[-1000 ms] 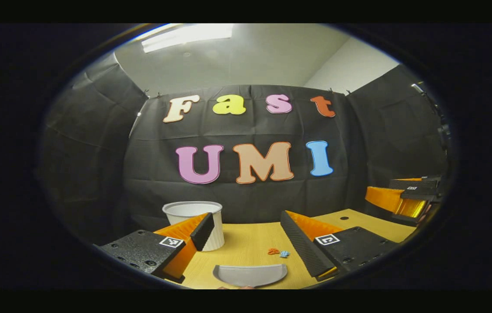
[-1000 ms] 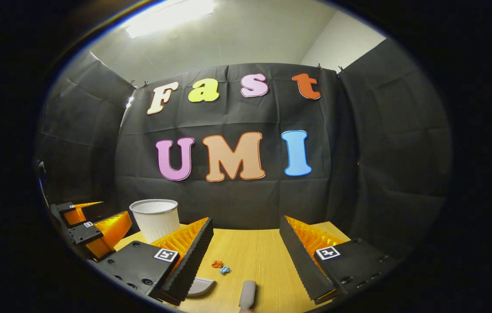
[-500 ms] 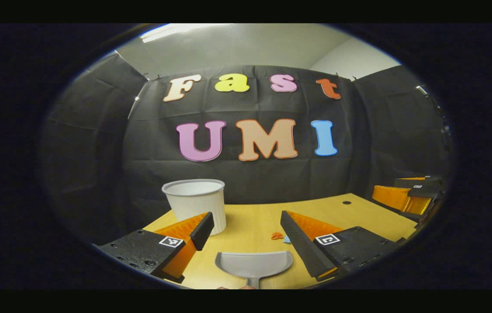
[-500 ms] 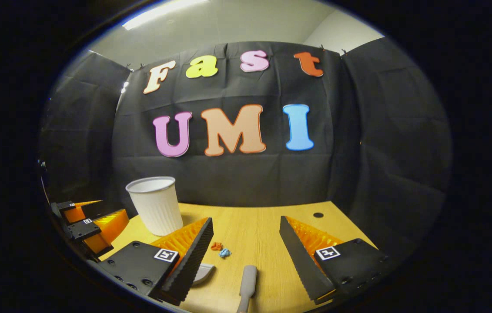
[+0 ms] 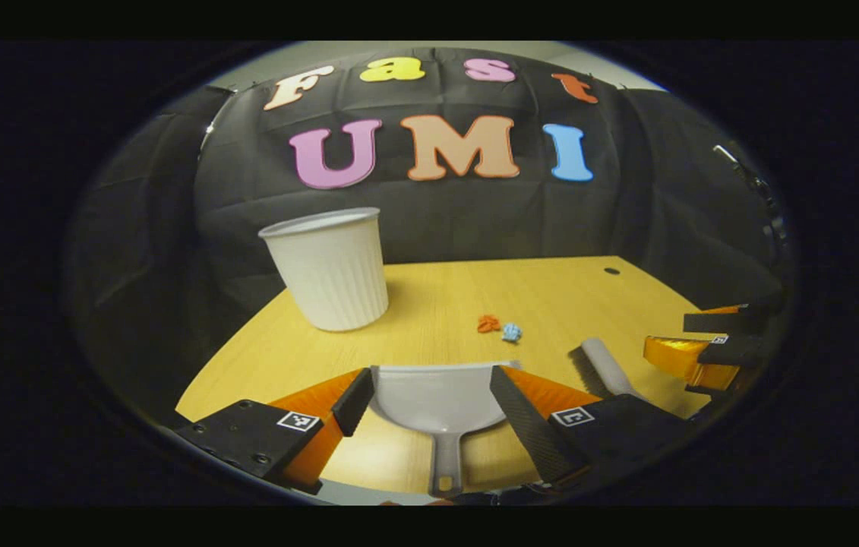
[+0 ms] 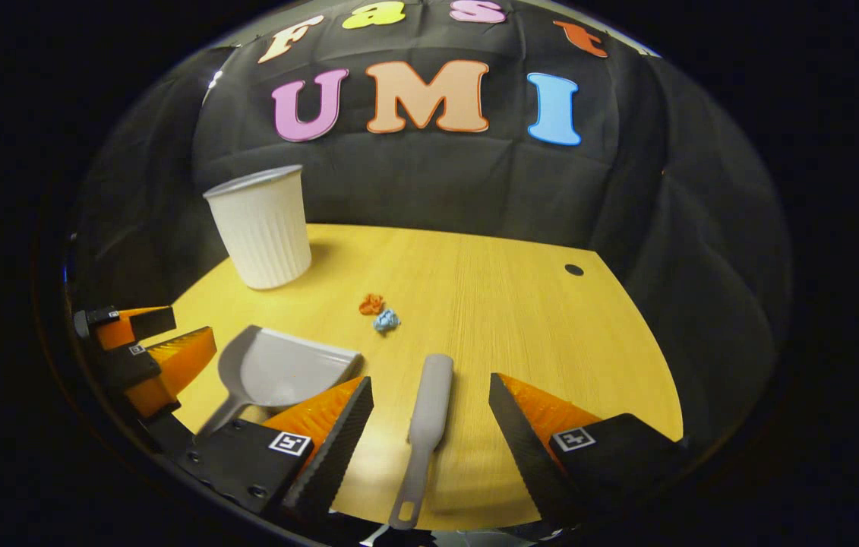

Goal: Pick up the small broom and dustpan from the desktop, sweep the trash into the dustpan with the broom, and then empty the trash into the garbage bin.

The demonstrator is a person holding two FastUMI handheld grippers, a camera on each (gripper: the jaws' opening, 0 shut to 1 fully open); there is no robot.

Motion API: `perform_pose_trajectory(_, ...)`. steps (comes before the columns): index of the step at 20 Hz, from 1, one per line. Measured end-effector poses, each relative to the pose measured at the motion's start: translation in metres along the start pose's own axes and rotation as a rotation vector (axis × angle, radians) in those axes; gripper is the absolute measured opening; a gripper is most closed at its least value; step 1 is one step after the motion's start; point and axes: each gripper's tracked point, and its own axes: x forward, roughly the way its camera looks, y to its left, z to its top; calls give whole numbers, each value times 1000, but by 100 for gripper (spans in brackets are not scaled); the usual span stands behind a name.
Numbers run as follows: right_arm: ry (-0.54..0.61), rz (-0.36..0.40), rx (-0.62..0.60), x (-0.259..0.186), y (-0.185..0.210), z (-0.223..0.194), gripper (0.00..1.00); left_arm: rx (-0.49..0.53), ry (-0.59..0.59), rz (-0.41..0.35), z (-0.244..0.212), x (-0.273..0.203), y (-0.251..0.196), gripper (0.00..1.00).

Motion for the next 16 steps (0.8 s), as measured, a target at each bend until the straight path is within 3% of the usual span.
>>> perform_pose_trajectory(4,127,2,-28,18,0,-40,97,-39,175,4,-50,8,0,96)
perform_pose_trajectory(7,245,2,-49,32,1,-68,99,-38,254,11,-72,9,2,100)
perform_pose_trajectory(11,401,10,-62,40,0,-98,99,-23,342,1,-99,12,1,96)
perform_pose_trajectory(14,490,27,-66,45,2,-113,87,-7,400,0,-113,8,-1,100)
perform_pose_trajectory(15,499,29,-69,47,2,-113,87,-11,411,0,-115,7,-1,96)
perform_pose_trajectory(16,500,28,-79,49,1,-111,81,-15,429,-4,-120,7,-3,96)
